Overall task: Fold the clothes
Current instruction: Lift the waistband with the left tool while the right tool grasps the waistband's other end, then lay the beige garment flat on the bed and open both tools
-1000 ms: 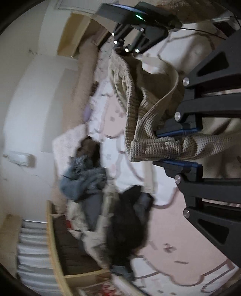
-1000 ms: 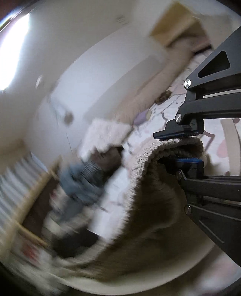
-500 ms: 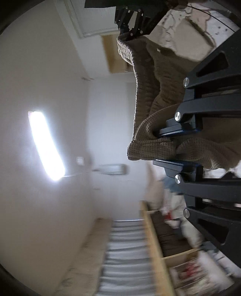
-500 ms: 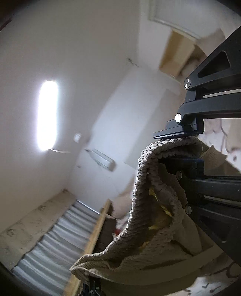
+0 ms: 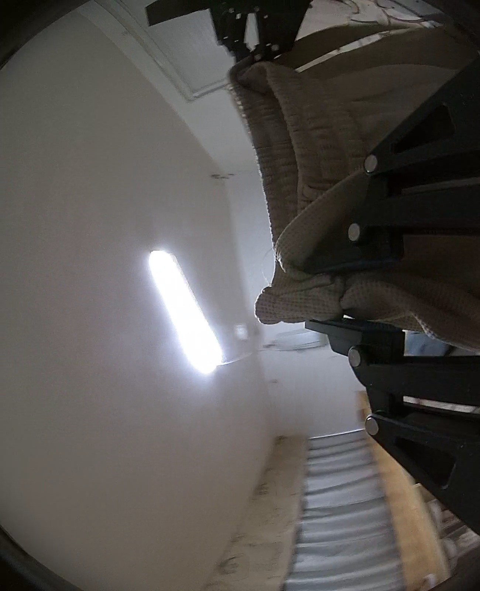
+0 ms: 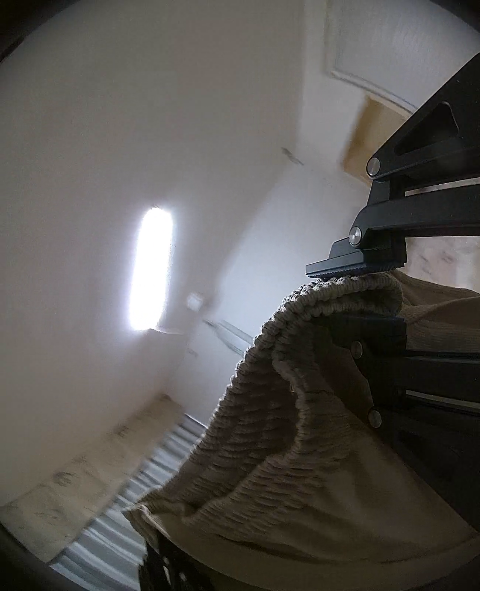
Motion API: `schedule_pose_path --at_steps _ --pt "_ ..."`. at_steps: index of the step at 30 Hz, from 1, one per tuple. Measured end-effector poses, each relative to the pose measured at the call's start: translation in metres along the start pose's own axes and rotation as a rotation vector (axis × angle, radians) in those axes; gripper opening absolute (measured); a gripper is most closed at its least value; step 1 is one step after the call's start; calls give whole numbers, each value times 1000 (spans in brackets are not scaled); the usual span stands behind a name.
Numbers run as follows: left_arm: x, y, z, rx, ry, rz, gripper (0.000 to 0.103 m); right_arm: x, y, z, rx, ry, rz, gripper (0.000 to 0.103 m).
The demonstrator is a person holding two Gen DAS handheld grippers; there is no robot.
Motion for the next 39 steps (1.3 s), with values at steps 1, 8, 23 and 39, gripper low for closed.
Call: schedule_pose_path --at_steps 1,8,23,39 --pt "1 -14 -22 53 14 -2 22 12 -18 -18 66 3 41 18" --pt "-5 -131 -225 443 94 45 22 111 -157 -161 477 -30 230 18" --pt "11 -335 -362 698 241 98 22 184 -404 -284 750 -156 206 18" --pt "18 -402 -499 1109 220 9 46 165 -482 -397 1002 -270 277 78"
Point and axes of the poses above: each gripper's, at about its wrist camera, not at the fingertips, and y roughly against the way its jaws point, x to its left, z to its top, the point moved 6 cm from there along -y, roughly the way its jaws point, and after that the axes turned 3 degrees about -z, right-handed, at the moved point
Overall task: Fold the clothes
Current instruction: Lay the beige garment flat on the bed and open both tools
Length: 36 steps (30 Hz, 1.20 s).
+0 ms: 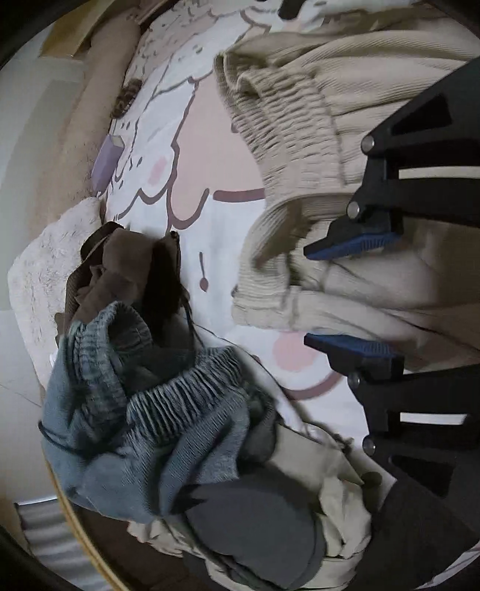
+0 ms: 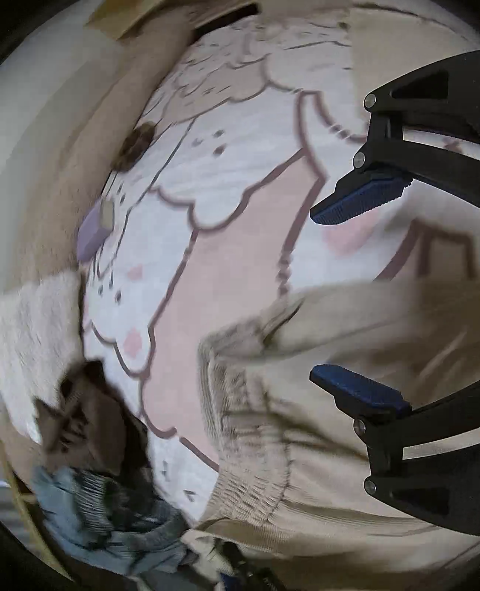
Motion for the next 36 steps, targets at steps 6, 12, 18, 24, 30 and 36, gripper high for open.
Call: schedule_pose_path --at_steps 6,12,18,24,30,36 --pt "39 88 -63 -49 -17 -37 57 -61 79 -115 -7 -160 117 78" --pt "88 163 -183 -36 109 26 57 -72 108 -255 94 -284 156 76" --pt "110 194 -291 34 280 40 57 -45 106 -311 115 -342 193 71" --pt "99 203 -318 31 371 -36 59 -5 109 -304 76 -313 256 49" --pt "85 196 -313 12 360 -38 17 -9 114 -297 5 -258 106 9" --pt "99 192 -315 10 374 11 6 -121 121 -309 -10 -478 -78 8"
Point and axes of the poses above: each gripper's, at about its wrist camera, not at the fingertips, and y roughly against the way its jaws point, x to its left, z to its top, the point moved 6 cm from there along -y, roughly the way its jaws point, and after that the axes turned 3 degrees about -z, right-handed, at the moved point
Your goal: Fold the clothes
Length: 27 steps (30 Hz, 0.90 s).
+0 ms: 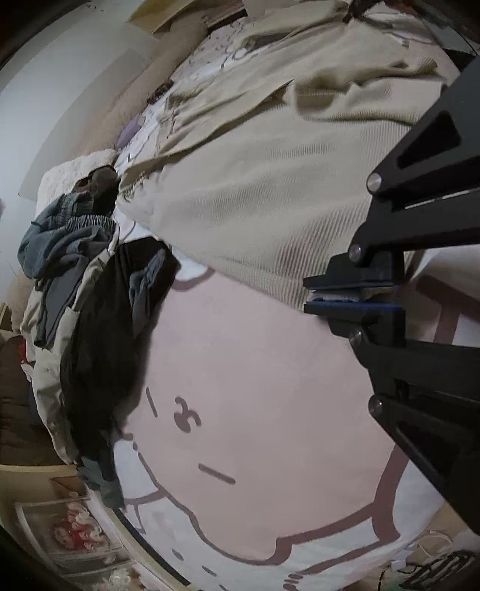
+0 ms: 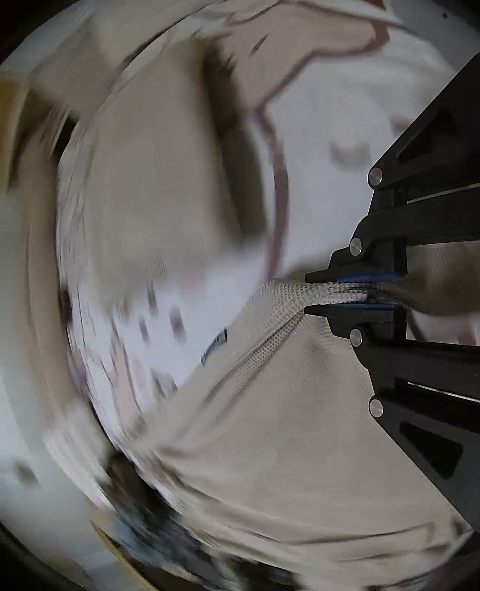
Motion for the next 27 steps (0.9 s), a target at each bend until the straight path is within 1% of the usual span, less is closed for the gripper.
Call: schedule_pose_path --at_steps 2,3,5,6,7,8,9,11,12,13,14,16,17,18,19,21,23,24,25,26,27 --pt "8 0 1 -6 8 22 6 -18 -3 6 -8 -18 -49 8" --pt "12 -1 2 -9 16 31 6 -21 -9 4 0 -15 -65 8" --pt "20 -1 5 -19 15 61 5 -16 -21 -4 21 21 -94 8" --pt "23 -1 8 -29 2 95 1 -11 -24 -7 10 50 -122 8" --pt "28 -1 11 -42 -16 138 1 -5 -24 -10 -14 84 -156 9" --pt "32 -1 14 -46 -22 157 1 -2 -22 -12 -25 104 -172 10" --pt "37 -1 15 -39 -7 142 1 0 -18 -14 -28 114 -176 11" --pt "42 1 16 -21 23 91 1 -3 -7 -16 -21 101 -162 25" --pt "41 3 15 -18 23 72 1 -7 3 -17 -22 82 -156 54" --pt "40 5 14 -15 24 53 1 -9 14 -17 -42 72 -153 78" --pt "40 7 12 -12 24 34 4 -12 27 -16 -73 66 -151 80" --pt "38 9 8 -4 23 1 18 -15 51 -16 -117 70 -140 80" --pt "36 10 5 -3 20 -11 29 -12 65 -16 -138 65 -111 80" --pt "33 11 4 -7 13 -14 34 -4 76 -16 -148 62 -56 80" --pt "30 11 4 -13 5 -15 35 7 84 -17 -151 63 7 80" --pt "26 10 4 -16 1 -28 50 47 100 -23 -151 123 149 80" --pt "21 7 5 -14 7 -53 59 102 113 -33 -165 242 256 80" --pt "19 5 5 -12 6 -59 62 129 115 -40 -160 300 298 79" --pt "16 3 5 -11 1 -60 62 155 115 -48 -145 354 334 76" --pt "13 1 5 -14 -2 -58 62 181 115 -56 -131 408 371 71" --pt "10 0 4 -21 -1 -58 62 204 112 -63 -95 438 423 63"
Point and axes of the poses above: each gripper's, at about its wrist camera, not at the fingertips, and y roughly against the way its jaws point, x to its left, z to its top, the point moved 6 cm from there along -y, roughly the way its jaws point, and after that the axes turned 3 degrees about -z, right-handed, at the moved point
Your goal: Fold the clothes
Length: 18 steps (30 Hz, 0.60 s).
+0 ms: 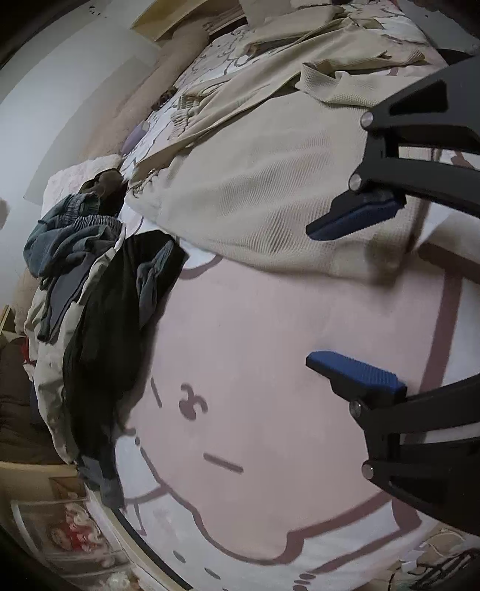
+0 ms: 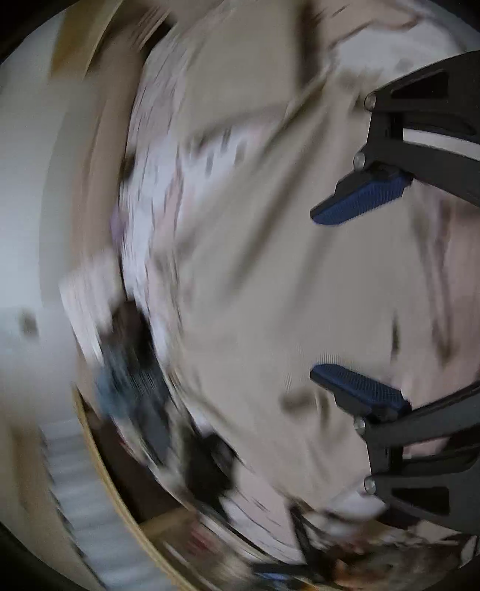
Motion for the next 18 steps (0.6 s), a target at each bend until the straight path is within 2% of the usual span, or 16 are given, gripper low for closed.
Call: schedule_pose_path --at_steps 2,4,6,7,9,13,15,16,17,18 --pt "-7 -3 -3 2 8 -23 60 36 -26 2 76 -5 137 62" --pt "-14 -5 -6 9 11 -47 58 61 -52 -3 156 -35 204 61" --pt "-19 -6 -10 19 2 -58 39 80 -68 -11 220 -69 241 61" --pt "-20 -5 -11 23 4 -67 34 85 -74 -13 244 -78 255 62" --pt "-19 -3 -13 29 24 -94 13 103 -79 -21 278 -51 273 62" --pt "-13 1 -14 30 98 -153 8 127 -72 -32 267 80 251 62" --pt "-10 4 -12 15 115 -133 6 136 -75 -39 254 159 205 61" --pt "-8 5 -10 6 121 -116 6 140 -79 -41 251 191 182 51" --pt "-6 7 -9 -3 127 -100 6 144 -86 -45 248 235 154 37" --pt "-4 9 -8 -14 127 -78 6 143 -89 -48 242 260 125 17"
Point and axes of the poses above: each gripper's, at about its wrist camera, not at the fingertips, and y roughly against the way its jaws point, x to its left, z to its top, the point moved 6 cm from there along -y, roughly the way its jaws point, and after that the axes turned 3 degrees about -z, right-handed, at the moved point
